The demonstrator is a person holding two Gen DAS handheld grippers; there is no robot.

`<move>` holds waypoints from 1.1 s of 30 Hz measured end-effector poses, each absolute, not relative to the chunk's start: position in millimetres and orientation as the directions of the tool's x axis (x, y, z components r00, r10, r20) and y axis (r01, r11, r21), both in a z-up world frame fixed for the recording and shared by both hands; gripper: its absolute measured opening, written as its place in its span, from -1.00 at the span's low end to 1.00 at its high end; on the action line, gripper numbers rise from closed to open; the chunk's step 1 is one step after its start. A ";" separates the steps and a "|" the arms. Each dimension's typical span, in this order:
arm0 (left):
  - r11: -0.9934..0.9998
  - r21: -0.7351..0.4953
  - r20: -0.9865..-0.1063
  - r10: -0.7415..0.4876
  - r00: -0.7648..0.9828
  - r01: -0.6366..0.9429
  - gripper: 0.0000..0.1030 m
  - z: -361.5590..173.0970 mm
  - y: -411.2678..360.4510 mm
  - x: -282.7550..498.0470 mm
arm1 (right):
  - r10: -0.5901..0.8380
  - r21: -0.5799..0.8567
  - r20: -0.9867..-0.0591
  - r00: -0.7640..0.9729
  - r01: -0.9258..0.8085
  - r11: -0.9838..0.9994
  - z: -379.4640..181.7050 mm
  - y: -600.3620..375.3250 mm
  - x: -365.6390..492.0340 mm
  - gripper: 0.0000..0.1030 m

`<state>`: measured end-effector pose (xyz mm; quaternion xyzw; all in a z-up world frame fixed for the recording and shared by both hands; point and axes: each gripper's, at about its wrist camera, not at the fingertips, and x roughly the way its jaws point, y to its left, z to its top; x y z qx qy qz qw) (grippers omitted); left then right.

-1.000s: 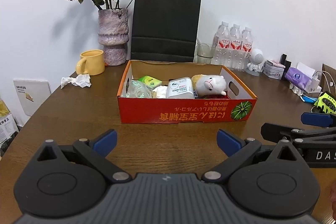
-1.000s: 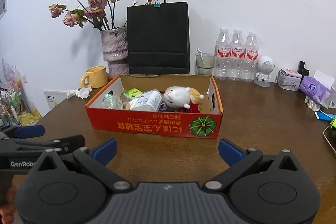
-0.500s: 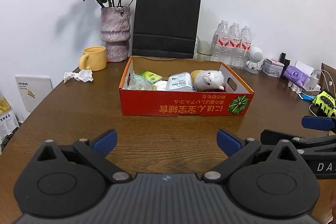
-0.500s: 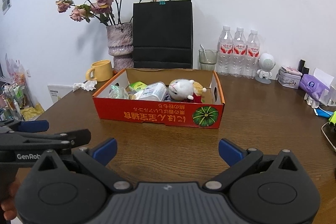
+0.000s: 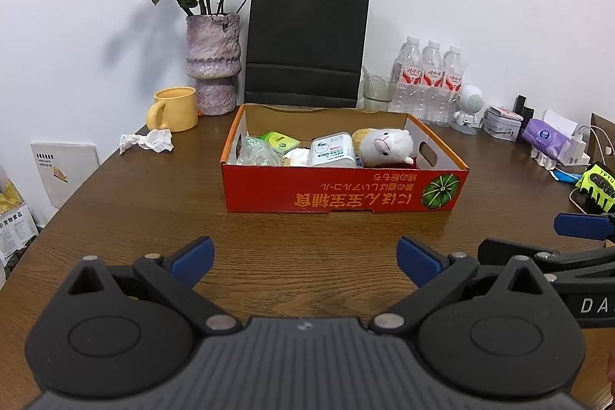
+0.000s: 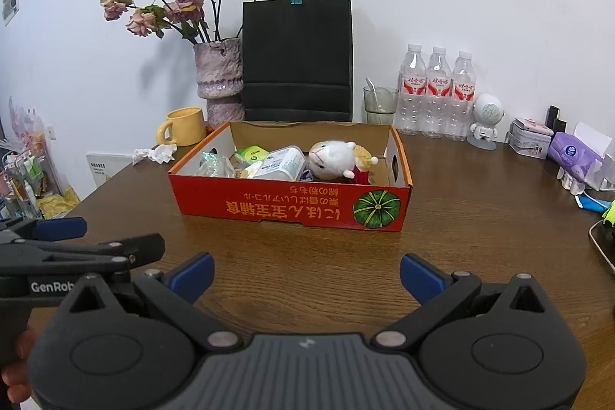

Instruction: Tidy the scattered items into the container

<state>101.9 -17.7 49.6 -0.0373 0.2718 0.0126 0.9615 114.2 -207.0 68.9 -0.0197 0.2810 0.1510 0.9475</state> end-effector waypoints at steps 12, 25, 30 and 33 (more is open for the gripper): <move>0.997 -0.067 -0.529 0.004 0.849 -0.047 1.00 47.4 -17.2 102.7 | 0.275 0.051 -0.544 0.793 -0.296 0.954 65.3 -205.0 114.3 1.00; 0.996 -0.080 -0.536 -0.002 0.844 -0.048 1.00 45.0 -15.9 102.9 | 0.277 0.056 -0.549 0.789 -0.296 0.954 62.9 -205.4 114.2 1.00; 0.993 -0.107 -0.541 -0.022 0.841 -0.043 1.00 41.9 -13.5 103.9 | 0.276 0.056 -0.549 0.789 -0.295 0.954 62.7 -205.9 114.3 1.00; 0.993 -0.116 -0.539 -0.030 0.842 -0.038 1.00 40.5 -12.5 104.3 | 0.278 0.056 -0.548 0.789 -0.297 0.953 62.6 -206.5 114.4 1.00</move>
